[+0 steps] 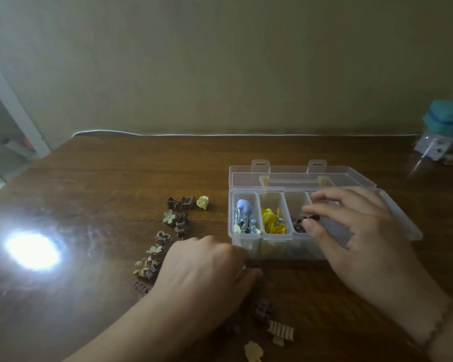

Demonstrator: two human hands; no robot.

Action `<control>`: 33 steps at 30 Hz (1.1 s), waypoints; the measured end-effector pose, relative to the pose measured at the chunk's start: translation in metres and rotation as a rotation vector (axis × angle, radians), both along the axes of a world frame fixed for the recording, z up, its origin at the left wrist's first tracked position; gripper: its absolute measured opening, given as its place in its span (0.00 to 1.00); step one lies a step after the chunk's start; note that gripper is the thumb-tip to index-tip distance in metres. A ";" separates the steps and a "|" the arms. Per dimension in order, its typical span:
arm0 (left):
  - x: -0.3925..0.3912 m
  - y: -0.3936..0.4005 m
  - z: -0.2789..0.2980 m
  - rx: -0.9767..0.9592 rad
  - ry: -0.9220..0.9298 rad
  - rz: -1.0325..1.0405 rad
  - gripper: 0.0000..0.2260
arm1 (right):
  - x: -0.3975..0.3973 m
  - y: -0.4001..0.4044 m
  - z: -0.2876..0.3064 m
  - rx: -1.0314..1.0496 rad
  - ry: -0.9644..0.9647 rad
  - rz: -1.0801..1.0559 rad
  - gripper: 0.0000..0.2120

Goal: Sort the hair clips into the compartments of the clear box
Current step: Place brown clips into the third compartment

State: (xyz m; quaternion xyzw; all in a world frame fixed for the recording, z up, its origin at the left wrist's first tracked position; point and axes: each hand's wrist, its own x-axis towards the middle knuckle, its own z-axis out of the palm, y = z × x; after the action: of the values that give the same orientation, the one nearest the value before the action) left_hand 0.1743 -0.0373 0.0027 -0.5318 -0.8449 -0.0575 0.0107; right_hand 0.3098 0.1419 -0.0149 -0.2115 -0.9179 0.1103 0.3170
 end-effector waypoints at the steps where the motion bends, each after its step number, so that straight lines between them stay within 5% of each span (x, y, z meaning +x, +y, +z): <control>1: 0.002 0.001 -0.001 -0.024 0.024 0.005 0.20 | 0.001 0.000 0.001 -0.001 -0.005 0.008 0.22; 7: 0.002 0.000 -0.004 0.076 -0.065 0.004 0.18 | 0.006 -0.010 0.010 0.082 0.180 0.102 0.16; 13: -0.001 -0.006 0.008 0.499 -0.850 -0.118 0.05 | 0.006 -0.028 0.010 0.167 0.149 0.543 0.20; 17: -0.002 -0.007 0.004 0.548 -1.041 -0.206 0.12 | 0.004 -0.035 0.009 0.123 0.251 0.535 0.13; 19: -0.007 -0.007 0.001 0.543 -0.971 -0.197 0.14 | 0.007 -0.029 0.011 0.100 0.273 0.432 0.13; 24: -0.007 -0.010 -0.001 0.334 -0.344 -0.379 0.21 | 0.008 -0.007 0.010 -0.105 0.158 0.117 0.15; 30: 0.001 -0.009 0.001 0.170 -0.199 -0.574 0.20 | 0.007 -0.002 0.005 -0.161 0.024 0.093 0.19; 33: -0.002 -0.008 -0.001 0.080 -0.152 -0.647 0.20 | 0.010 -0.006 0.012 -0.004 0.090 0.144 0.15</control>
State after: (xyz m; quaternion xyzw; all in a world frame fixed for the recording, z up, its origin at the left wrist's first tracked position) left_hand 0.1727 -0.0457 0.0017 -0.7658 -0.6277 -0.1305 -0.0503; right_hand 0.3195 0.1357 -0.0025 -0.1405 -0.9153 0.1442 0.3487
